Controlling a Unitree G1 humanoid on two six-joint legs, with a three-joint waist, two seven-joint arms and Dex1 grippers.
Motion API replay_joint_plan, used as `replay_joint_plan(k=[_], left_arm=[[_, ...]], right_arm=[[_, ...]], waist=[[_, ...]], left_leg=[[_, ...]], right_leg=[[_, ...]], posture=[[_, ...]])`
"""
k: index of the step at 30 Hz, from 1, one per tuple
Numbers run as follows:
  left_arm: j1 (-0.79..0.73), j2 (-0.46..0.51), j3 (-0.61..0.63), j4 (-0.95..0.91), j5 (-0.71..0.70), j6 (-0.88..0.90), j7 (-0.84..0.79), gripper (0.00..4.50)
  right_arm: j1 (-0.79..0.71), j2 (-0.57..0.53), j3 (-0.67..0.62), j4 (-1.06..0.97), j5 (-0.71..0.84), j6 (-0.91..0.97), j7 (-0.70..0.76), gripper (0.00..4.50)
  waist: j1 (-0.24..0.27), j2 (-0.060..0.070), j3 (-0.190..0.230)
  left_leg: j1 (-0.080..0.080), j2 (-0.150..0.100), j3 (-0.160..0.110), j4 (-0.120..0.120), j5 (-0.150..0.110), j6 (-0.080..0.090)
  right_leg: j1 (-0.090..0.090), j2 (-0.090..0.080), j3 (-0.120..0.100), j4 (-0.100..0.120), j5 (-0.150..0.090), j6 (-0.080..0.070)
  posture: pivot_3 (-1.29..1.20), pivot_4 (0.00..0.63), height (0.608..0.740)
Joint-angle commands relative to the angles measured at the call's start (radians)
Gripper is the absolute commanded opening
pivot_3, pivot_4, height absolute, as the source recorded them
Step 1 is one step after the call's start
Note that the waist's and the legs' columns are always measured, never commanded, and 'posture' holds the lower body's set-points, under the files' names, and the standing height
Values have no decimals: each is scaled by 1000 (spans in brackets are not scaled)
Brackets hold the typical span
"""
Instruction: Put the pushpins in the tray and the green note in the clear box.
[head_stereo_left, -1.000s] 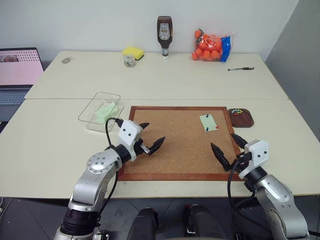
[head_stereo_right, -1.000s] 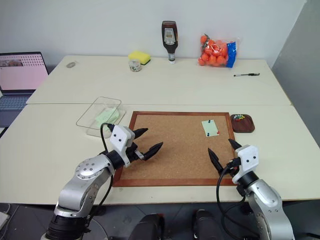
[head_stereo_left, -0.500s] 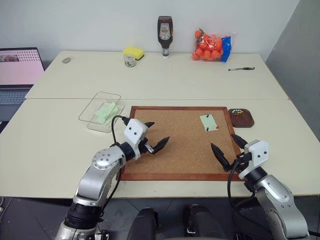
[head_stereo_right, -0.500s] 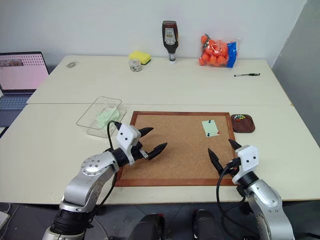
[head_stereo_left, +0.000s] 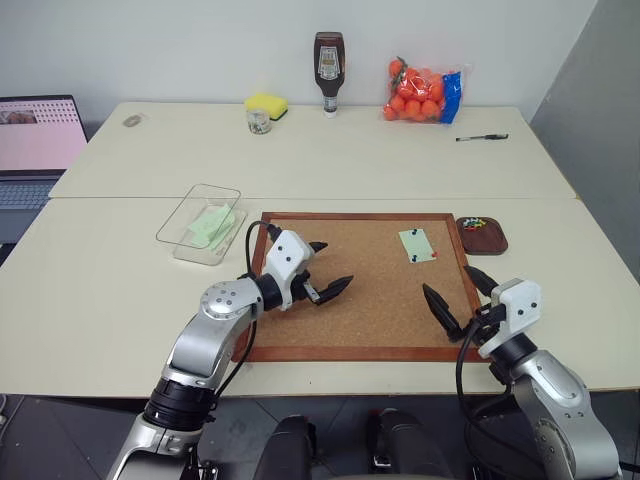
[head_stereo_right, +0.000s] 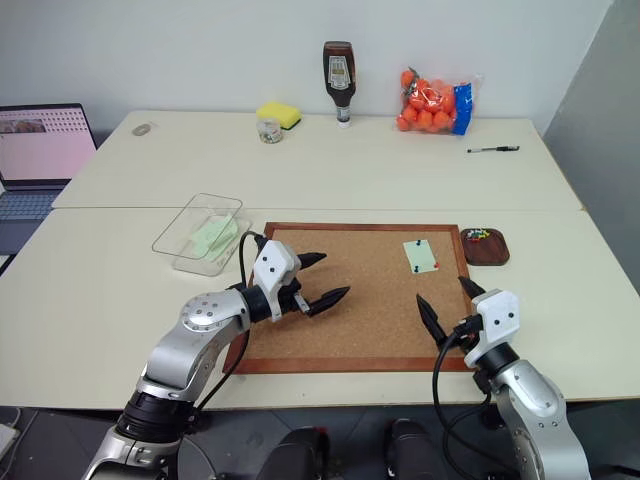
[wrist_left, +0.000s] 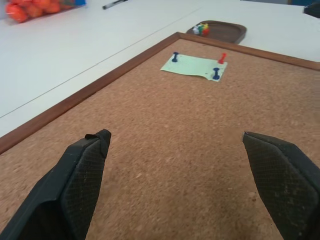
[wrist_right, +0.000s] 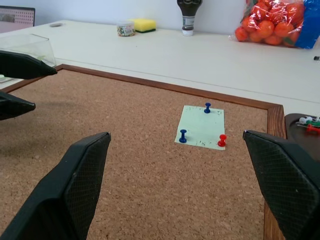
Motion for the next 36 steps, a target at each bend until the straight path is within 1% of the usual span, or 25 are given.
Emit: replay_joint_plan(k=[1,2,3,5,9,10,14,17,21,25,28,36], left_arm=[[-23,-6,-8,13,-3,-24,-26,4057],[-28,-5,-14,23,6,-28,-30,3920],[-34,-5,-18,35,15,-30,-29,3660],[-45,-9,-26,60,28,-36,-29,3321],[-55,-10,-47,97,51,-40,-36,2472],[-57,-11,-52,107,57,-37,-37,2341],[-58,-11,-65,135,74,-38,-47,1447],[-60,-15,-77,155,80,-38,-54,849],[-63,-20,-84,189,95,-50,-59,64],[-70,-28,-82,218,104,-64,-60,64],[-80,-43,-72,225,100,-73,-47,64],[-130,-65,-64,183,81,-101,-77,64]], right_arm=[[-25,-1,-22,-70,25,48,-24,4500],[-36,-5,-24,-77,24,70,-31,4500],[-46,-11,-25,-83,17,90,-39,4500],[-72,-16,-31,-92,25,127,-47,4500],[-121,-48,-34,-108,32,237,-54,4500],[-136,-56,-35,-111,43,264,-51,4500],[-191,-77,-43,-121,60,334,-58,4500],[-257,-94,-64,-97,91,409,-51,4500],[-322,-115,-82,-66,118,461,-32,4500],[-388,-144,-73,-20,120,498,-10,4500],[-419,-161,-60,17,103,490,2,4500],[-441,-163,-61,40,109,491,11,4500]], waist=[[0,0,0],[0,0,0],[0,0,0],[0,0,0],[0,0,0],[0,0,0],[0,0,0],[0,0,0],[0,0,0],[0,0,0],[0,0,0],[0,0,0]], left_leg=[[0,0,0,0,0,0],[0,0,0,0,0,0],[0,0,0,0,0,0],[0,0,0,0,0,0],[0,0,0,0,0,0],[0,0,0,0,0,0],[0,0,1,0,0,0],[-1,0,1,0,0,0],[-1,0,1,1,0,0],[-1,0,1,0,0,0],[-1,-1,1,1,0,0],[-2,-1,2,1,0,1]], right_leg=[[0,0,0,0,0,0],[0,0,0,0,0,0],[0,0,0,0,0,0],[0,0,0,0,0,0],[0,0,0,0,1,1],[0,0,0,0,1,1],[0,0,1,-1,1,1],[0,0,-1,-1,1,1],[0,0,0,0,1,2],[0,0,0,-1,1,2],[0,0,0,-1,1,2],[-1,0,-1,-1,1,2]], posture=[[0,150,740],[0,150,740],[0,150,740],[0,150,740],[0,150,740],[0,150,740],[0,150,740],[0,150,740],[0,150,740],[0,150,740],[0,150,740],[0,150,740]])
